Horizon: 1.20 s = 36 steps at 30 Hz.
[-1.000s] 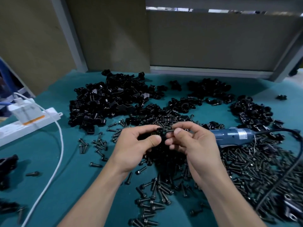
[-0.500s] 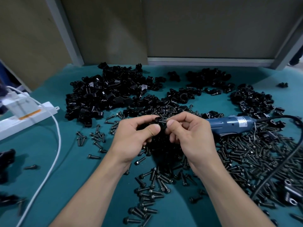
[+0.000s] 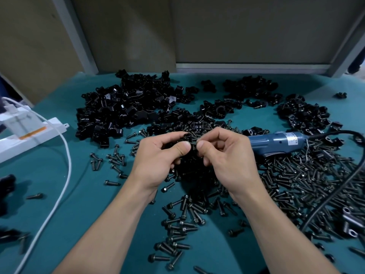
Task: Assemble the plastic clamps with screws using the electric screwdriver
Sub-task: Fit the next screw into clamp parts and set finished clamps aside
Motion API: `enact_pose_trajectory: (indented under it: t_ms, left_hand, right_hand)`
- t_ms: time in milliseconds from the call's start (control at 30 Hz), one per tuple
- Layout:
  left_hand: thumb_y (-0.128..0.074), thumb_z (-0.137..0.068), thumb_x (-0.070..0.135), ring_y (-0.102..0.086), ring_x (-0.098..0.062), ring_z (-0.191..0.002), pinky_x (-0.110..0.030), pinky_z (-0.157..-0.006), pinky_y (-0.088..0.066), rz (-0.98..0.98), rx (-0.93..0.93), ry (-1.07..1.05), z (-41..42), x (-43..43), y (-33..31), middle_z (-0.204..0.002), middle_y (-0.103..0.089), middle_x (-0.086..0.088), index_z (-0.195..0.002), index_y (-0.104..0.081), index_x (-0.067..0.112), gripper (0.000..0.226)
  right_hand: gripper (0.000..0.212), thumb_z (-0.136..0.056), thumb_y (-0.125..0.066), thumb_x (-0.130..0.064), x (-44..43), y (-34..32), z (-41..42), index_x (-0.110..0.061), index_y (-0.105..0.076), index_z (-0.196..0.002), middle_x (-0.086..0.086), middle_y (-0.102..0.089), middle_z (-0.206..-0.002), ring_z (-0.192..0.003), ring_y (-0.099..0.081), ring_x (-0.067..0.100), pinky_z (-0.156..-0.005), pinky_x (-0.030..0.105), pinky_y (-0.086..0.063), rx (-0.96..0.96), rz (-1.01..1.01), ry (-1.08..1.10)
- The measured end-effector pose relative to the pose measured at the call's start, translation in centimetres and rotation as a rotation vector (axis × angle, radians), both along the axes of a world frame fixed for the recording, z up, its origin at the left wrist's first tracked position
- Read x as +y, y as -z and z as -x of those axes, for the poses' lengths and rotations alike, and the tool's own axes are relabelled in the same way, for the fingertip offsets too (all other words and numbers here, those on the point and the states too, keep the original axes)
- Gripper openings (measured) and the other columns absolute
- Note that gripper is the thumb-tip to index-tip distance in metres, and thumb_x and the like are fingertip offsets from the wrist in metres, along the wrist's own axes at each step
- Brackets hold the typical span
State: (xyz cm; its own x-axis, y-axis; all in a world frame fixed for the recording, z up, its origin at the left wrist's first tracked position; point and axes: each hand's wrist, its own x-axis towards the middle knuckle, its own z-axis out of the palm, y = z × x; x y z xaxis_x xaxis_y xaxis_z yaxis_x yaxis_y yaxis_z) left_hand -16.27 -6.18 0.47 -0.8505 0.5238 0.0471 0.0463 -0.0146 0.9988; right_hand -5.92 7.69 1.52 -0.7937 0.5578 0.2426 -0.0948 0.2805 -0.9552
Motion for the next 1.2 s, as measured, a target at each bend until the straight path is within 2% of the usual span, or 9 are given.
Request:
enact_pose_trajectory:
  t_ms: [167,300,367,467,567,733,867,1033,1200]
  left_hand:
    - [-0.084,-0.086,0.017,-0.062,-0.007,-0.061,-0.023,-0.059,-0.05,0.071,0.069,0.023,-0.1,0.0,0.0,-0.079,-0.078,0.002,-0.111,-0.081,0.03,0.029]
    - [-0.087,-0.083,0.016,-0.074,-0.006,-0.099,-0.037,-0.095,-0.057,0.086,0.169,-0.009,0.1,-0.3,-0.1,-0.102,-0.081,0.011,-0.105,-0.081,0.038,0.032]
    - [-0.087,-0.083,0.015,-0.073,-0.003,-0.107,-0.037,-0.101,-0.056,0.09,0.222,0.012,-0.2,-0.3,-0.2,-0.106,-0.079,0.018,-0.104,-0.08,0.042,0.034]
    - [-0.088,-0.083,0.018,-0.072,0.002,-0.106,-0.032,-0.099,-0.057,0.102,0.252,0.019,-0.5,-0.2,-0.3,-0.105,-0.078,0.022,-0.102,-0.079,0.046,0.035]
    - [-0.088,-0.079,0.026,-0.075,-0.006,-0.101,-0.037,-0.095,-0.06,0.101,0.204,-0.003,-0.3,-0.1,-0.2,-0.102,-0.08,0.014,-0.106,-0.081,0.039,0.031]
    - [-0.088,-0.082,0.018,-0.065,0.003,-0.066,-0.025,-0.073,-0.051,0.087,0.159,-0.036,-0.1,-0.1,0.0,-0.085,-0.079,0.011,-0.1,-0.081,0.04,0.029]
    - [-0.087,-0.084,0.019,-0.073,-0.004,-0.088,-0.033,-0.088,-0.056,0.104,0.203,0.003,-0.3,-0.2,0.0,-0.1,-0.081,0.013,-0.104,-0.081,0.04,0.029]
    - [-0.087,-0.083,0.022,-0.07,0.006,-0.077,-0.021,-0.077,-0.053,0.116,0.234,-0.052,-0.6,0.1,-0.3,-0.095,-0.079,0.021,-0.084,-0.075,0.057,0.037]
    - [-0.087,-0.083,0.017,-0.071,0.009,-0.1,-0.015,-0.09,-0.053,0.095,0.274,-0.021,-0.8,0.0,-0.6,-0.099,-0.076,0.031,-0.083,-0.075,0.062,0.047]
  right_hand:
    - [0.017,-0.092,-0.076,-0.015,-0.3,-0.1,-0.1,-0.024,-0.072,-0.079,-0.001,-0.069,-0.065,-0.054,-0.06,0.008,-0.055,0.024,-0.051,-0.022,-0.064,0.0]
    - [0.027,-0.098,-0.07,-0.026,-1.1,0.0,0.0,-0.026,-0.066,-0.072,-0.006,-0.067,-0.063,-0.049,-0.053,0.005,-0.048,0.014,-0.042,-0.089,-0.166,0.048]
    - [0.041,-0.103,-0.062,-0.032,-1.4,0.0,0.2,-0.024,-0.057,-0.063,-0.009,-0.058,-0.054,-0.045,-0.046,0.004,-0.044,0.014,-0.036,-0.14,-0.225,0.1]
    - [0.054,-0.106,-0.052,-0.038,-1.6,-0.2,0.2,-0.023,-0.046,-0.055,-0.01,-0.049,-0.048,-0.046,-0.043,0.005,-0.045,0.017,-0.034,-0.18,-0.245,0.124]
    - [0.042,-0.106,-0.052,-0.038,-1.3,-0.5,-0.2,-0.02,-0.058,-0.069,0.0,-0.061,-0.058,-0.051,-0.051,0.007,-0.048,0.017,-0.038,-0.176,-0.202,0.07]
    - [0.025,-0.103,-0.058,-0.021,-1.3,-0.9,-0.3,-0.023,-0.062,-0.078,0.0,-0.065,-0.06,-0.048,-0.05,0.003,-0.046,0.015,-0.037,-0.158,-0.161,-0.002]
    - [0.05,-0.107,-0.05,-0.033,-1.7,-0.6,0.1,-0.021,-0.045,-0.059,-0.005,-0.049,-0.052,-0.048,-0.041,0.007,-0.046,0.021,-0.033,-0.162,-0.251,0.08]
    - [0.025,-0.103,-0.055,-0.029,-1.2,-0.6,-0.3,-0.024,-0.059,-0.079,0.0,-0.065,-0.063,-0.053,-0.053,0.01,-0.053,0.029,-0.043,-0.16,-0.163,-0.017]
    - [0.05,-0.107,-0.048,-0.041,-1.6,-0.5,0.3,-0.021,-0.047,-0.061,-0.004,-0.047,-0.049,-0.047,-0.041,0.008,-0.048,0.026,-0.035,-0.164,-0.192,0.041]
